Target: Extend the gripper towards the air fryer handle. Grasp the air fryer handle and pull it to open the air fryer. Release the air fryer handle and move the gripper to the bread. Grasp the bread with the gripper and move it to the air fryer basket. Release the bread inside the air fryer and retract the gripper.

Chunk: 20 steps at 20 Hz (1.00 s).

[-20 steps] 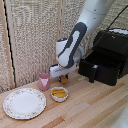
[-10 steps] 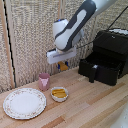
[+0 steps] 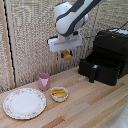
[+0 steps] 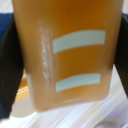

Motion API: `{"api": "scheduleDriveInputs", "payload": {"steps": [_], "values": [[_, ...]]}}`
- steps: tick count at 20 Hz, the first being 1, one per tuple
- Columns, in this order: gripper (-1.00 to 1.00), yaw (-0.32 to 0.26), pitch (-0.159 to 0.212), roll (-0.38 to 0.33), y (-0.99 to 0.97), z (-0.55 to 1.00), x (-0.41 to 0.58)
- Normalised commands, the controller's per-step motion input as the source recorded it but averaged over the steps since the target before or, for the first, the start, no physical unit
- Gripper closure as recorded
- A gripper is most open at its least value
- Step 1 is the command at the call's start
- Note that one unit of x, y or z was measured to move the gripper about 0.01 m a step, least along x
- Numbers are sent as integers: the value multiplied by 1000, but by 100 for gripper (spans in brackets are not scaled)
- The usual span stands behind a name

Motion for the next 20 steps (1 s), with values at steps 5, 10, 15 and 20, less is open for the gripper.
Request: {"api": "scheduleDriveInputs", "payload": {"steps": [5,10,15,20], "values": [[100,-163,-17,-3,-594,610,365],[100,-84,-35,8,-858,611,320],[100,-77,-26,14,-937,408,82],[100,-111,-6,13,-859,86,-35]]}}
